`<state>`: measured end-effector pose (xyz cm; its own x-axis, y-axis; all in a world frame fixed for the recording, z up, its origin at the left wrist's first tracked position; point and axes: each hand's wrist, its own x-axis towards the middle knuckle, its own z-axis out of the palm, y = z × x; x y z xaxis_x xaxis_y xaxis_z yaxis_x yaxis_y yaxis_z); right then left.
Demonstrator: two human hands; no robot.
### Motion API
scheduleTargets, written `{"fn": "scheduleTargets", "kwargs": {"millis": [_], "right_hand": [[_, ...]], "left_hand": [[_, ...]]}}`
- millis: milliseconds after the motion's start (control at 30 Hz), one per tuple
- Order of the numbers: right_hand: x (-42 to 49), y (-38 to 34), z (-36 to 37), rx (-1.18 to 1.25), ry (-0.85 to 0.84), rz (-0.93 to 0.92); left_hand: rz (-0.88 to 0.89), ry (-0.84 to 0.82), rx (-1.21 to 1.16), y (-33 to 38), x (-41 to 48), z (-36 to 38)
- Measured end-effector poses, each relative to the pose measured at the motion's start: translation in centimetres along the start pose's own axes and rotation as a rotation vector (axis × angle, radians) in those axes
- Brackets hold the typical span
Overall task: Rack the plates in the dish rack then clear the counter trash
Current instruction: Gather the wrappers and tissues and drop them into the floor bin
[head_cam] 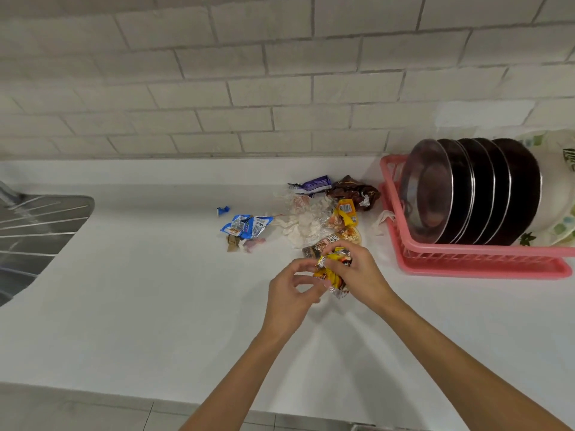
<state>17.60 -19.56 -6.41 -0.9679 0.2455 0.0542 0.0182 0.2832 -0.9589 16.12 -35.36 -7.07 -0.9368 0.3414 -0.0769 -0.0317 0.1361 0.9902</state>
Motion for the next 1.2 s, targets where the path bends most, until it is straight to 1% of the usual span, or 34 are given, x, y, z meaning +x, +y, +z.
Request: {"fn": "scheduleTargets", "kwargs": {"millis": [133, 233, 367, 467, 533, 633, 733, 800, 833, 900, 967, 1033, 1100, 1200], "right_hand": [[0.3, -0.3, 1.3, 0.104, 0.021, 0.012], [0.5, -0.5, 2.3, 0.071, 0.044, -0.024], [1.0, -1.3, 3.2, -0.057, 0.064, -0.067], [1.4, -1.9, 3.7, -0.053, 0.028, -0.065], [1.3, -1.9, 4.1, -0.033, -0.009, -0.024], [1.0, -2.0, 3.6, -0.085, -0.061, -0.017], [1.3, -2.7, 2.3, -0.178, -0.107, -0.069], [2.1, -3.0, 1.4, -0.223, -0.101, -0.058], [2.7, -2.9, 0.8, -0.28, -0.078, -0.049], [4.0, -2.7, -0.4, -0.46, -0.061, -0.058], [4.8, -2.5, -1.1, -0.553, -0.098, -0.059], [5.2, -2.2, -1.3, -0.552, -0.102, -0.045], [5.1, -2.2, -1.3, -0.541, -0.092, -0.032], [4.4, -2.7, -1.2, -0.532, -0.094, -0.006]], "left_hand": [[-0.057, 0.036, -0.093, 0.2, -0.2, -0.3], [-0.127, 0.07, -0.168, 0.6, -0.1, -0.1], [-0.186, 0.114, -0.263, 1.1, 0.3, -0.1], [-0.199, 0.128, -0.337, 1.6, 0.6, -0.1], [-0.193, 0.118, -0.375, 1.8, 0.5, 0.1], [-0.203, 0.053, -0.354, 1.7, -0.3, 0.3], [-0.234, -0.136, -0.34, 1.9, -0.3, -1.0], [-0.234, -0.209, -0.275, 1.8, 0.3, -2.9], [-0.241, -0.197, -0.226, 1.6, 0.6, -4.1], [-0.258, -0.093, -0.088, 0.6, 1.6, -6.6], [-0.233, 0.033, 0.112, -0.7, 3.1, -8.9], [-0.139, 0.162, 0.273, -1.2, 4.9, -10.3], [0.009, 0.259, 0.404, -1.0, 6.8, -11.1], [0.149, 0.326, 0.579, -0.7, 10.6, -12.2]]}}
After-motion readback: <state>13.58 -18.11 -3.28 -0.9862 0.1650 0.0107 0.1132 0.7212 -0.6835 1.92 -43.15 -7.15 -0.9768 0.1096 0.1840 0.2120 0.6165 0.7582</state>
